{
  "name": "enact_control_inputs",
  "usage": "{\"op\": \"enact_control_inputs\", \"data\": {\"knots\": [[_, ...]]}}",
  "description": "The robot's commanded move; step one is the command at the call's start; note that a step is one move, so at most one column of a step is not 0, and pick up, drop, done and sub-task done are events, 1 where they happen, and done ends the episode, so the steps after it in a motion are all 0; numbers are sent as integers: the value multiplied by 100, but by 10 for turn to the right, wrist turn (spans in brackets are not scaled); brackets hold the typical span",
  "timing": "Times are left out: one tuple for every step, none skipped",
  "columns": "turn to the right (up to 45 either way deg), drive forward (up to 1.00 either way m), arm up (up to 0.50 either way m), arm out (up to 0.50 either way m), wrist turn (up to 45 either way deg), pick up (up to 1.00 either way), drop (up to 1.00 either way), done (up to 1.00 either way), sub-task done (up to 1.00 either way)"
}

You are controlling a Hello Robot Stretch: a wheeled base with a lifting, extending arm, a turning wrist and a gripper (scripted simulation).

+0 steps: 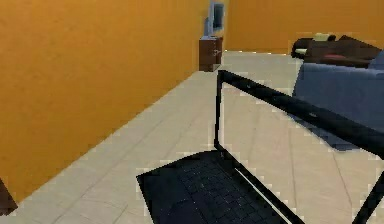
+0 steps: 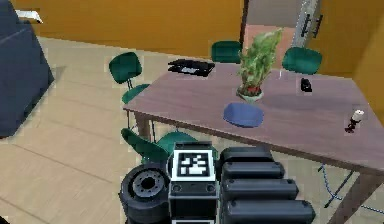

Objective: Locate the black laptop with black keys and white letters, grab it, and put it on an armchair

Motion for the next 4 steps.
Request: {"op": "enact_control_inputs", "data": {"knots": [[150,0,0,0,0,0,0,0,0],[0,100,0,0,0,0,0,0,0],[0,100,0,0,0,0,0,0,0],[60,0,0,0,0,0,0,0,0]]}}
